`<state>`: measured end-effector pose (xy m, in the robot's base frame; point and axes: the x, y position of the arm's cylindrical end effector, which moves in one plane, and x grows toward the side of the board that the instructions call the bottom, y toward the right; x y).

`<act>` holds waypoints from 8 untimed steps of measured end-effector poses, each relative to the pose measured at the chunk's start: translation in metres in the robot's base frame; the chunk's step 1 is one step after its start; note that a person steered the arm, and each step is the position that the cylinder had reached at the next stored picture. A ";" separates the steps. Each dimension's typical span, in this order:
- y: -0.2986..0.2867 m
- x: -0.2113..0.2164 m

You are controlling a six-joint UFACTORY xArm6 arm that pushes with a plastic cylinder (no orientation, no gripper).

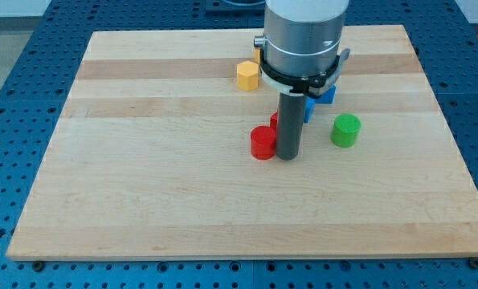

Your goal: Push the green circle towards the red star and blue cube

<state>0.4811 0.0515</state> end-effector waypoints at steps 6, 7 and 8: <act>0.142 -0.007; 0.147 -0.017; 0.141 -0.019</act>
<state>0.4625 0.1923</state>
